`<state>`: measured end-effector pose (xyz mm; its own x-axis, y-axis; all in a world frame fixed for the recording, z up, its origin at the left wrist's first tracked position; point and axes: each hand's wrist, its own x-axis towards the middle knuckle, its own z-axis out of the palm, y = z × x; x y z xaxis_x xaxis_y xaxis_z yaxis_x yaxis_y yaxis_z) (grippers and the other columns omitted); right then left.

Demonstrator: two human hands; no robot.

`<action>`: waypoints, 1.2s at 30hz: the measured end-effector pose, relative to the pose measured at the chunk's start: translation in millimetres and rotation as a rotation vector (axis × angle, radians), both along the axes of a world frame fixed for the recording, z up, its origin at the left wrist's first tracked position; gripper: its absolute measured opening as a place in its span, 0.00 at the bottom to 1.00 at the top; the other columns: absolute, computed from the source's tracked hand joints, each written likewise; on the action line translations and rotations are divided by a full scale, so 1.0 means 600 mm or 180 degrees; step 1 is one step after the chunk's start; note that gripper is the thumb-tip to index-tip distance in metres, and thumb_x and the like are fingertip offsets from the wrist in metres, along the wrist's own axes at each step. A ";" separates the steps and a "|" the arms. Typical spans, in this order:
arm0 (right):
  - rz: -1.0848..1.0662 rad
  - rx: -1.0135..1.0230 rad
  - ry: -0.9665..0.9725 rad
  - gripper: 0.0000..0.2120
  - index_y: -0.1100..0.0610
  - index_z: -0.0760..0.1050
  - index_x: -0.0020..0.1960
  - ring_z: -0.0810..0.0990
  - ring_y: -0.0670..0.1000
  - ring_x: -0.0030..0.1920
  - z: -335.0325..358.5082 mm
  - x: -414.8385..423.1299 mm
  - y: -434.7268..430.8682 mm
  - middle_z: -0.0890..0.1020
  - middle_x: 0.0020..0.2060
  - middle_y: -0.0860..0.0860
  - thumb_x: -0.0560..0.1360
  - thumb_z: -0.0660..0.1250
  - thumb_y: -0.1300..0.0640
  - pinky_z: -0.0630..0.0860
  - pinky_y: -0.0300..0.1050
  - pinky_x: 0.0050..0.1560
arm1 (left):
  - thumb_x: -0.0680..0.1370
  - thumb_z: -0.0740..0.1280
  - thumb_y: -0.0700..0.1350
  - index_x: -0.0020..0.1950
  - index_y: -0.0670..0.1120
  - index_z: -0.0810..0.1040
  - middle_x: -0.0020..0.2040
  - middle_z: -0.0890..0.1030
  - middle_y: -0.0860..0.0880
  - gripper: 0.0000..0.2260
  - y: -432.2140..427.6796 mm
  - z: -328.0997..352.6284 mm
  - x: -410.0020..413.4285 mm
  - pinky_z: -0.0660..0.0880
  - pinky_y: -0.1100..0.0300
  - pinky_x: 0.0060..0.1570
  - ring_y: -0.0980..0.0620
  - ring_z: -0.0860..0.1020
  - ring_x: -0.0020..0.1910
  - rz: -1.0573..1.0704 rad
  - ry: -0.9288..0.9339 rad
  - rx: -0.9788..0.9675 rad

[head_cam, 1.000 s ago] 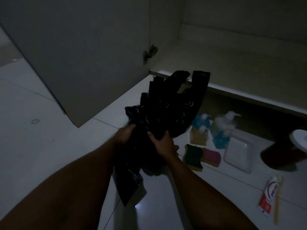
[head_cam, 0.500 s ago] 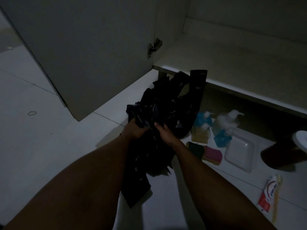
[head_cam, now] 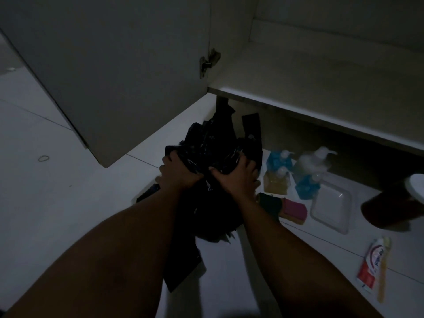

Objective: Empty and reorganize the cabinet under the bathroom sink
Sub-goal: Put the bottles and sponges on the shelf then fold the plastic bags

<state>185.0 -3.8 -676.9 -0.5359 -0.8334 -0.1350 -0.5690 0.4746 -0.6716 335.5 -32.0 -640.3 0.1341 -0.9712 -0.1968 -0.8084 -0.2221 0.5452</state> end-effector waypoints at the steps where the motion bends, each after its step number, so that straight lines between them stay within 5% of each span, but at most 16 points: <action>1: -0.0030 0.0138 -0.0220 0.50 0.44 0.51 0.76 0.57 0.61 0.74 -0.003 -0.004 -0.003 0.58 0.74 0.53 0.62 0.66 0.27 0.56 0.66 0.71 | 0.60 0.74 0.70 0.73 0.50 0.58 0.68 0.67 0.44 0.49 0.000 0.000 0.001 0.65 0.36 0.64 0.39 0.68 0.68 -0.0049 -0.0013 -0.0027; 5: 0.0273 0.0286 -0.1696 0.44 0.47 0.49 0.79 0.61 0.57 0.74 -0.018 -0.013 -0.013 0.59 0.77 0.52 0.71 0.59 0.28 0.59 0.58 0.74 | 0.70 0.66 0.67 0.73 0.49 0.61 0.69 0.69 0.43 0.38 -0.006 -0.002 0.007 0.62 0.36 0.66 0.39 0.67 0.69 -0.0057 -0.0115 -0.0046; 12: 0.0148 -0.0121 -0.1035 0.44 0.47 0.63 0.74 0.70 0.56 0.69 -0.004 -0.041 -0.020 0.69 0.71 0.53 0.65 0.55 0.25 0.65 0.61 0.70 | 0.73 0.63 0.63 0.69 0.46 0.67 0.68 0.68 0.42 0.31 -0.007 0.016 0.008 0.62 0.36 0.64 0.38 0.64 0.68 -0.0579 -0.0781 -0.0797; 17: 0.0360 -0.0448 -0.0682 0.24 0.58 0.68 0.71 0.74 0.58 0.64 0.055 -0.090 -0.015 0.74 0.66 0.59 0.78 0.63 0.50 0.71 0.43 0.61 | 0.74 0.63 0.61 0.69 0.45 0.69 0.67 0.70 0.41 0.29 -0.020 0.054 -0.035 0.64 0.40 0.62 0.39 0.67 0.66 -0.1095 -0.0952 -0.1157; 21: 0.0541 -0.0437 -0.0272 0.17 0.62 0.76 0.62 0.80 0.58 0.56 0.118 -0.146 -0.017 0.81 0.55 0.59 0.79 0.63 0.53 0.73 0.41 0.47 | 0.75 0.65 0.60 0.69 0.45 0.69 0.67 0.71 0.41 0.27 -0.030 0.083 -0.089 0.63 0.40 0.64 0.39 0.67 0.66 -0.1377 -0.0757 -0.1114; 28: 0.0160 -0.0532 -0.0066 0.18 0.60 0.73 0.66 0.78 0.54 0.58 0.193 -0.256 0.045 0.79 0.59 0.57 0.80 0.63 0.53 0.75 0.50 0.59 | 0.75 0.66 0.59 0.67 0.47 0.72 0.65 0.74 0.42 0.25 -0.009 0.114 -0.228 0.68 0.42 0.63 0.41 0.72 0.64 -0.1910 -0.0203 -0.1137; 33: -0.0309 -0.0432 0.0115 0.13 0.55 0.74 0.63 0.78 0.50 0.53 0.186 -0.356 0.135 0.79 0.53 0.51 0.79 0.63 0.54 0.77 0.49 0.56 | 0.75 0.67 0.58 0.67 0.45 0.74 0.60 0.79 0.43 0.25 0.028 0.099 -0.332 0.76 0.47 0.57 0.44 0.78 0.57 -0.2363 0.0135 -0.1008; 36: -0.0612 -0.0430 0.0147 0.09 0.56 0.76 0.58 0.80 0.51 0.50 0.166 -0.410 0.192 0.80 0.50 0.53 0.79 0.63 0.57 0.78 0.51 0.55 | 0.78 0.66 0.55 0.58 0.47 0.78 0.52 0.81 0.47 0.14 0.056 0.083 -0.381 0.77 0.54 0.48 0.49 0.79 0.49 -0.2445 0.0206 -0.0905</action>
<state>-61.1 111.6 -577.5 -0.6895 -0.7243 -0.0007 -0.5084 0.4847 -0.7117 106.7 1.8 -590.3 -0.5917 -0.8016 0.0862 -0.6438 0.5341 0.5479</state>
